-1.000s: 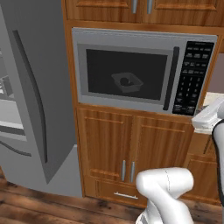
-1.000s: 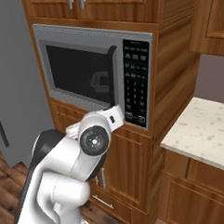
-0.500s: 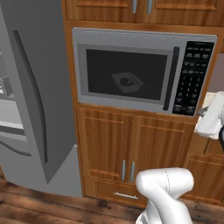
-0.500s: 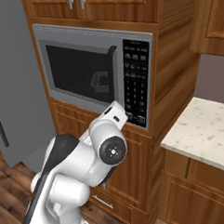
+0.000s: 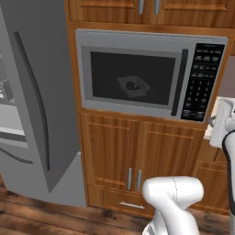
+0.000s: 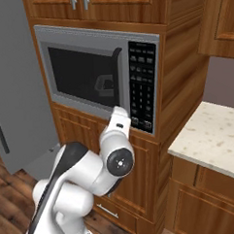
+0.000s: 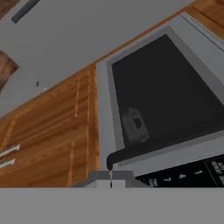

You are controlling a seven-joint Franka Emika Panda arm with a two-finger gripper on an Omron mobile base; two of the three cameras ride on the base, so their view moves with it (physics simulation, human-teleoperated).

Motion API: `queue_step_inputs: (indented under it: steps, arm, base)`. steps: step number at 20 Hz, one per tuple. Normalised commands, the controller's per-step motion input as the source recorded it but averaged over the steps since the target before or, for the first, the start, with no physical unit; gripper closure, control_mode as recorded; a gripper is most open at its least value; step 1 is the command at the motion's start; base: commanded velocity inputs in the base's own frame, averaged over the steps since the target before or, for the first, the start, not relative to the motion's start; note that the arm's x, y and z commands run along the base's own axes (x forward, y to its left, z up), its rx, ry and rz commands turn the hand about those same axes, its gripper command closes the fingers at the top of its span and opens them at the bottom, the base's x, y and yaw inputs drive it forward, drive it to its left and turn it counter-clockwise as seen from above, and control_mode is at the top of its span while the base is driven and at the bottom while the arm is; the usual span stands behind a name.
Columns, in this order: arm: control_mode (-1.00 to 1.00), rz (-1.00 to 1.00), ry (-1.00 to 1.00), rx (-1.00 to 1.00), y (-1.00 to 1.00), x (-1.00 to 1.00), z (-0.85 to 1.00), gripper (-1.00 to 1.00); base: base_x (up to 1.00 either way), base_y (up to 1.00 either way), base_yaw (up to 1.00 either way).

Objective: Place the tupperware containing the chicken drumstick and bell pepper meal in the microwave. Close the microwave door and press the start button to reheat the meal.

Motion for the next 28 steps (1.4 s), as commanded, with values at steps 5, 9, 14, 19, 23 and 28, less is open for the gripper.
queue_step_inputs:
  steps: [5, 9, 14, 19, 23, 28]
  arm:
    - [-1.00, -0.01, -0.12, -0.17, 0.00, 0.47, -0.12, 1.00]
    - [-1.00, -0.01, -0.06, -0.08, 0.00, 0.47, -0.04, 1.00]
    - [-1.00, 0.00, -0.02, -0.01, -0.02, 0.39, 0.00, 1.00]
    - [-1.00, 0.00, 0.00, 0.00, -0.11, 0.26, 0.00, 1.00]
    - [-1.00, 0.00, 0.00, 0.00, -0.12, 0.25, -0.01, 1.00]
    - [-1.00, 0.00, 0.00, 0.00, -0.06, 0.17, -0.22, 1.00]
  base:
    - [0.00, 0.00, 0.00]
    - [0.00, 0.00, 0.00]
    - [0.00, 0.00, 0.00]
    - [0.00, 0.00, 0.00]
    - [0.00, 0.00, 0.00]
    - [0.00, 0.00, 0.00]
